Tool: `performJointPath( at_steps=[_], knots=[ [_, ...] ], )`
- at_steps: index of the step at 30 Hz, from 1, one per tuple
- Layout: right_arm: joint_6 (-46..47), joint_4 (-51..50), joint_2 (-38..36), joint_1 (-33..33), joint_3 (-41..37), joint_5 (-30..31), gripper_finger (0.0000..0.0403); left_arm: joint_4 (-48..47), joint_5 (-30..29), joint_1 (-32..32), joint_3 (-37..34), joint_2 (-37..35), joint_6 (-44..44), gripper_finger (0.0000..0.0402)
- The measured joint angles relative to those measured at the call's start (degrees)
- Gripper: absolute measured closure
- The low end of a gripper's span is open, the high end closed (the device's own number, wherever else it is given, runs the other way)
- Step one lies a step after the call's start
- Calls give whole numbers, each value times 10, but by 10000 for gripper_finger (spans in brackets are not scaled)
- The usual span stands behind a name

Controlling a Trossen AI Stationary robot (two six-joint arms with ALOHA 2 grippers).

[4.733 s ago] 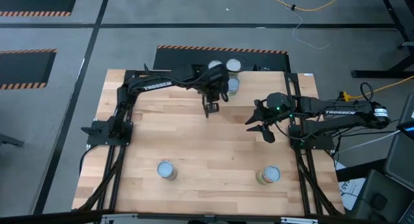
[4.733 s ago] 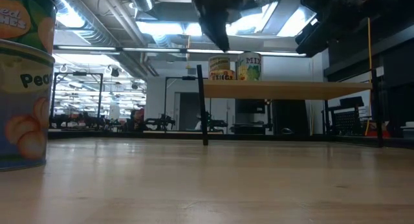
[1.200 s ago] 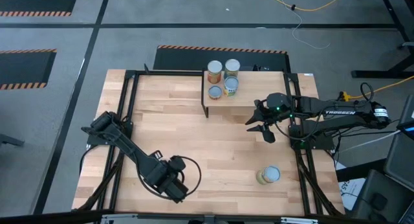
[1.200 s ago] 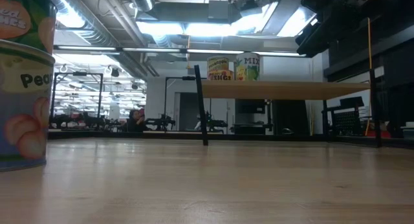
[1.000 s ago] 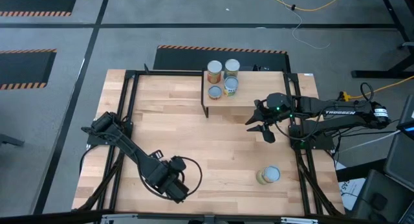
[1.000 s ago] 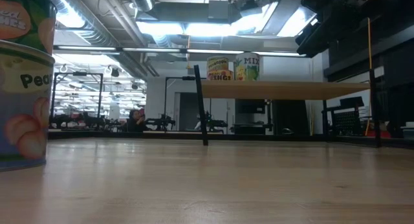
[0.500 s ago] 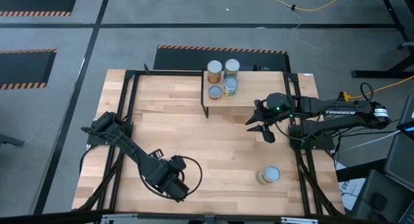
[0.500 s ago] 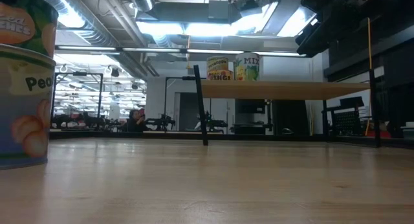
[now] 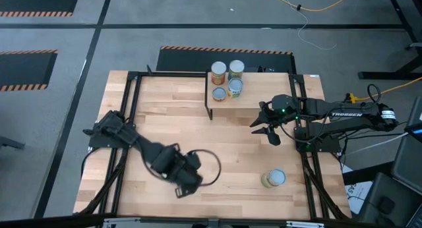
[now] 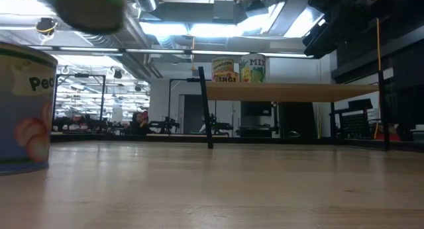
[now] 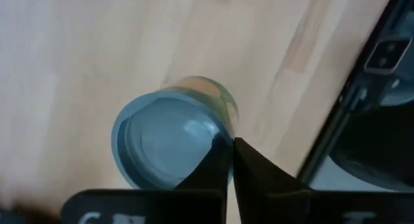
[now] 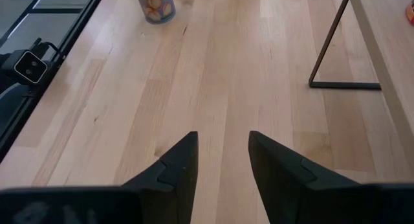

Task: Pick and place cans onto a shelf
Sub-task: Move the green canned sliced peaches to the center of the table

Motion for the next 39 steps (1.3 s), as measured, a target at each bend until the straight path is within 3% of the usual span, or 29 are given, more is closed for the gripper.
performJointPath(
  at_steps=[12,19,29,39],
  knots=[
    [0,0,0,0,0,0,262,85,-5,159,5,14,347,401],
    [0,4,0,0,0,0,262,133,-5,217,4,61,494,401],
    [-10,82,3,0,0,-4,262,215,-18,243,4,128,623,401],
    [-17,93,19,0,0,-4,262,264,-17,251,3,181,645,400]
  ],
)
